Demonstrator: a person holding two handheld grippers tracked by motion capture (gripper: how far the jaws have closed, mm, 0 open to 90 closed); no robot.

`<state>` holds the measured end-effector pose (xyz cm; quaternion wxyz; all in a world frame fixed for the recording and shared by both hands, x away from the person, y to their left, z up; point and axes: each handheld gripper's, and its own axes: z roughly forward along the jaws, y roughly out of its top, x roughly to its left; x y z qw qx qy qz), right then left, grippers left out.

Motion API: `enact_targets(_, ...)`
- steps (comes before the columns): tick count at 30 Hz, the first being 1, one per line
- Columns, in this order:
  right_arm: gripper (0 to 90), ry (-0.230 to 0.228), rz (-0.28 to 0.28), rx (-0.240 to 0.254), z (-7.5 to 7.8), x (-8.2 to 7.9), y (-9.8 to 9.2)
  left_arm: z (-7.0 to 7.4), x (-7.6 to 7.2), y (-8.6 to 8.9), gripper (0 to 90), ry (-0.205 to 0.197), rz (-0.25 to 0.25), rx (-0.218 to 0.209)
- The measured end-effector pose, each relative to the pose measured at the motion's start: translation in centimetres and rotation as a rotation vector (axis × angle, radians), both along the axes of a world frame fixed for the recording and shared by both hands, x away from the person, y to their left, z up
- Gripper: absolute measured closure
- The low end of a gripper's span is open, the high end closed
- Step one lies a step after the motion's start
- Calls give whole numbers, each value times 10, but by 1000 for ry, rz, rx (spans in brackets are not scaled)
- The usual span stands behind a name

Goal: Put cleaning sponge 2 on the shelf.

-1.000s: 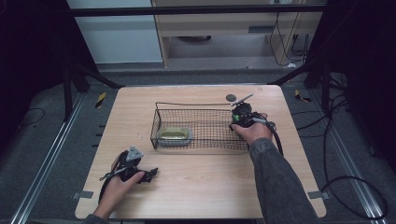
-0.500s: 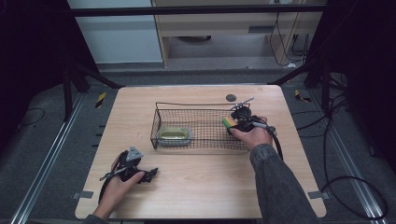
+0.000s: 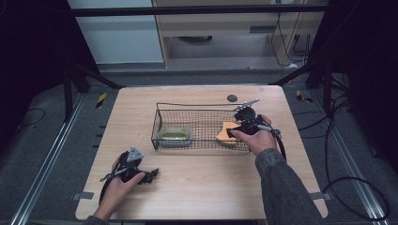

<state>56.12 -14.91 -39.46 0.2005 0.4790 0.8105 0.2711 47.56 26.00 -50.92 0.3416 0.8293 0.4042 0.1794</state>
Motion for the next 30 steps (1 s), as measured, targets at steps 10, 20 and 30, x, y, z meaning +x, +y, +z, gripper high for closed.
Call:
enact_targets(10,62,-70,-1,29,12,-17,-22,0,0,0,0,1,-5,2)
enact_targets(20,90,-120,-26,44,13,-43,-58,0,1,1,0,3,-10,0)
enact_targets(30,111,-161,-73,21,-7,-66,-86,0,1,1,0,2,-9,1)
